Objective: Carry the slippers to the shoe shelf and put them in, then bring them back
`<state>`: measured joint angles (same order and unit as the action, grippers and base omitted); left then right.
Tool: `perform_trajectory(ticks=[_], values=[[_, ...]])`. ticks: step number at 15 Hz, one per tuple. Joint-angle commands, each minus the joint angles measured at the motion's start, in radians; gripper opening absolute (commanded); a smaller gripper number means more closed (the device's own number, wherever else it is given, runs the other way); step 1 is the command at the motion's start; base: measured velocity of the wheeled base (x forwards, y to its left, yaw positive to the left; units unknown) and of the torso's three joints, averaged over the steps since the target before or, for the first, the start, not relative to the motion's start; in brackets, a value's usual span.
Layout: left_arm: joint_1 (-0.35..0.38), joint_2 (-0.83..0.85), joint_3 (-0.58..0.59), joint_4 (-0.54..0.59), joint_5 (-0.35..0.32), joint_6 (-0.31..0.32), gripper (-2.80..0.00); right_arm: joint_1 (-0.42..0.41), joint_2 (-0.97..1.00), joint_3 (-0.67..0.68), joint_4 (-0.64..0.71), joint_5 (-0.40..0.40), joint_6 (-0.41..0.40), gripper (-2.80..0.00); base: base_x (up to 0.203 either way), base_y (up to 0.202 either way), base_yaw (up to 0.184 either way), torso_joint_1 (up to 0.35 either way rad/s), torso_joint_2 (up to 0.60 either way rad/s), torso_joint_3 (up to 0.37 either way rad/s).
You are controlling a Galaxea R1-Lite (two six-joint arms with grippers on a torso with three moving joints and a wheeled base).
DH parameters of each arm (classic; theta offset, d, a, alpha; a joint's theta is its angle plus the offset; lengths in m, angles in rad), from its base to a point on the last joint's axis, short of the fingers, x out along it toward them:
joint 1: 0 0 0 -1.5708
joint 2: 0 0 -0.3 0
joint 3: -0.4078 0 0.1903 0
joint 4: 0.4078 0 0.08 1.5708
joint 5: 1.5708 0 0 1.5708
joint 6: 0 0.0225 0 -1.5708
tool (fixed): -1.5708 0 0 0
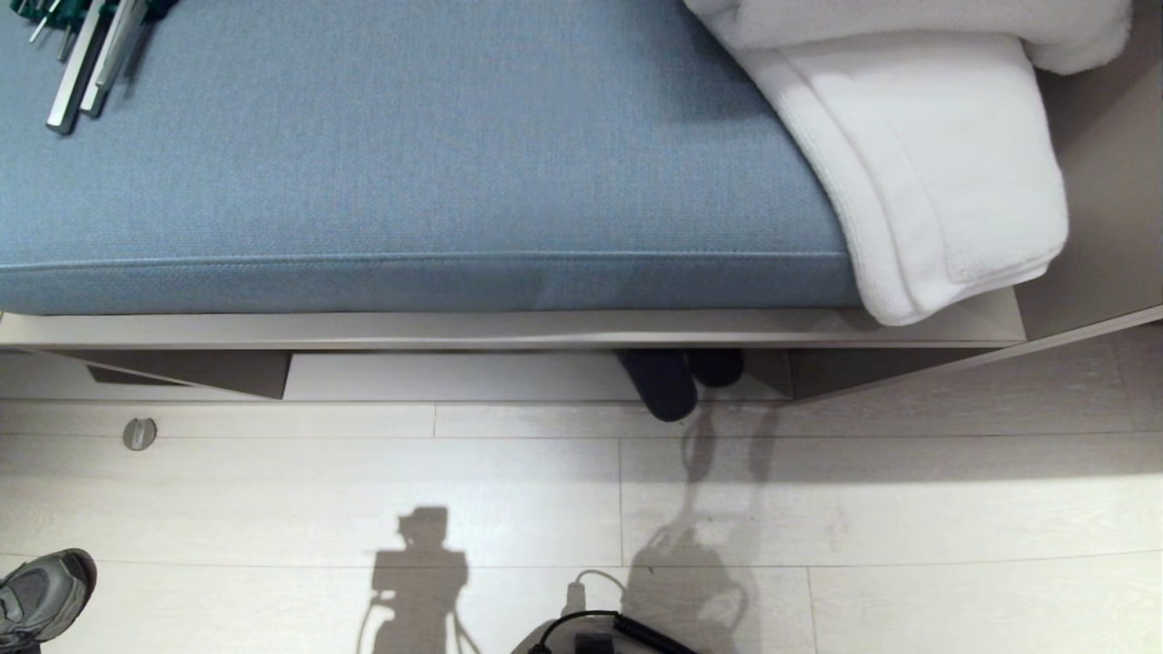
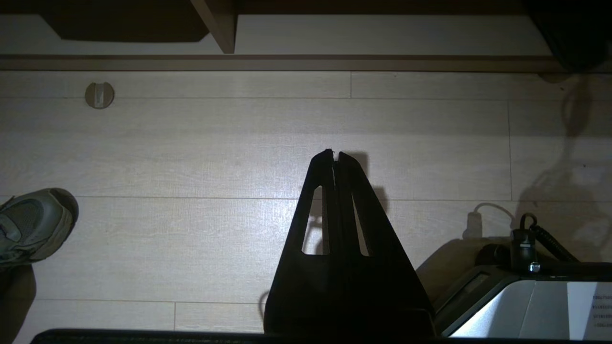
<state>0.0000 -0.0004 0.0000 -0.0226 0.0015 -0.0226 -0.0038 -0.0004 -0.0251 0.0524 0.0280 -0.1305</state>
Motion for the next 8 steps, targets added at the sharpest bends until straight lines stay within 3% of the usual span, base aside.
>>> perform_trajectory(ticks=[1, 8], values=[[0.000, 0.000, 0.009, 0.000, 0.000, 0.000, -2.80, 0.001, 0.003, 0.009, -0.029, 0.000, -0.006, -2.80, 0.000, 0.000, 0.000, 0.000, 0.00, 0.000], [0.000, 0.000, 0.009, -0.001, 0.000, 0.004, -2.80, 0.002, 0.002, 0.011, -0.028, 0.000, 0.006, -2.80, 0.000, 0.000, 0.000, 0.000, 0.00, 0.000]])
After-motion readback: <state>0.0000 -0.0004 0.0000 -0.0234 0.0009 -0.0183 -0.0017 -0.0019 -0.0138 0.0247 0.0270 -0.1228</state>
